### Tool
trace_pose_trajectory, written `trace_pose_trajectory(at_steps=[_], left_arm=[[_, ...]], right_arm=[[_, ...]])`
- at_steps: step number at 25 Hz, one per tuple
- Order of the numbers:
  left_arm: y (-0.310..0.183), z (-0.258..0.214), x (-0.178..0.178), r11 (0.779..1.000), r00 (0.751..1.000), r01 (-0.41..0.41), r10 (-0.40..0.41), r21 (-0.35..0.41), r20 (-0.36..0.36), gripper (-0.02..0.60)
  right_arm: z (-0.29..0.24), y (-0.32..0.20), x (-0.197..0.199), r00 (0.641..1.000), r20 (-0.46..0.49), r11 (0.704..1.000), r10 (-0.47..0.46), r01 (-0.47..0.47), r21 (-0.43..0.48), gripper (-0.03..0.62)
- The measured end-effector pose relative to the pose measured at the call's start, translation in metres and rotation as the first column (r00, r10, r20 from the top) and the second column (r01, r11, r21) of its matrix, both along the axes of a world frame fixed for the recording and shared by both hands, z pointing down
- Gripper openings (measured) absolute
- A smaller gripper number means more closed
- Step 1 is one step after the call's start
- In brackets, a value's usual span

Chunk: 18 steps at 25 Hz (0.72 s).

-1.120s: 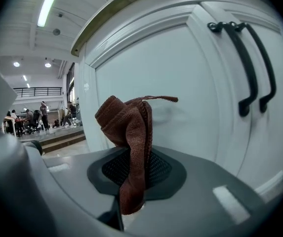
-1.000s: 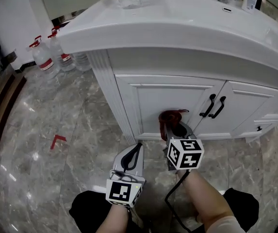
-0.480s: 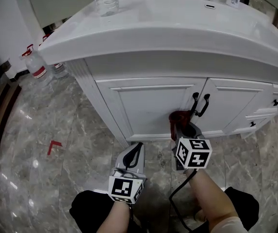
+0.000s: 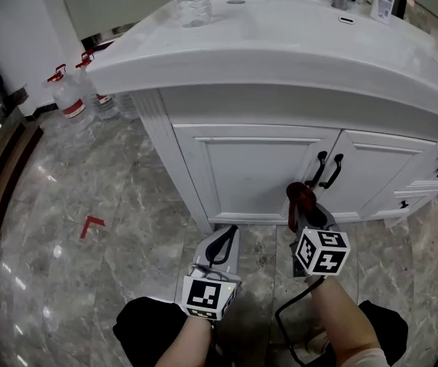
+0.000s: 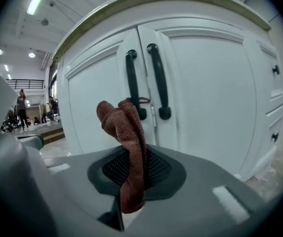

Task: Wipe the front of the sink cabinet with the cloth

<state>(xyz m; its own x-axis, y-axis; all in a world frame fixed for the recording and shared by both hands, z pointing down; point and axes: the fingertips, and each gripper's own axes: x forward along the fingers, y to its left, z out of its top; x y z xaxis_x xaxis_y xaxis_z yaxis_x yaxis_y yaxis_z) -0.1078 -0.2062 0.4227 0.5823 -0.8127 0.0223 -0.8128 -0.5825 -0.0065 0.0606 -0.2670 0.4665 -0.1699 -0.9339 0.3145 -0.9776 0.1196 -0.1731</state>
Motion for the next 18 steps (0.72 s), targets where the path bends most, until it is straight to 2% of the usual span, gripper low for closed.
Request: trace_pose_trajectory(at_steps=[5,12,18], left_arm=[[-0.001,0.001,-0.037,0.998,0.998,0.059,-0.059,-0.009,-0.005,0.0],[-0.007,0.007,-0.096,0.988,0.988,0.147,-0.149,-0.046,-0.05,0.0],[-0.011,0.011,-0.128,0.981,0.981,0.187,-0.189,-0.053,-0.043,0.0]], right_arm=[[0.024,-0.004,-0.065,0.994,0.017,0.993,-0.11,0.11,-0.033,0.081],[0.046,-0.023,-0.179,0.961,0.04,0.961,-0.272,0.274,-0.041,0.081],[0.059,-0.038,-0.238,0.942,0.085,0.943,-0.325,0.33,-0.05,0.083]])
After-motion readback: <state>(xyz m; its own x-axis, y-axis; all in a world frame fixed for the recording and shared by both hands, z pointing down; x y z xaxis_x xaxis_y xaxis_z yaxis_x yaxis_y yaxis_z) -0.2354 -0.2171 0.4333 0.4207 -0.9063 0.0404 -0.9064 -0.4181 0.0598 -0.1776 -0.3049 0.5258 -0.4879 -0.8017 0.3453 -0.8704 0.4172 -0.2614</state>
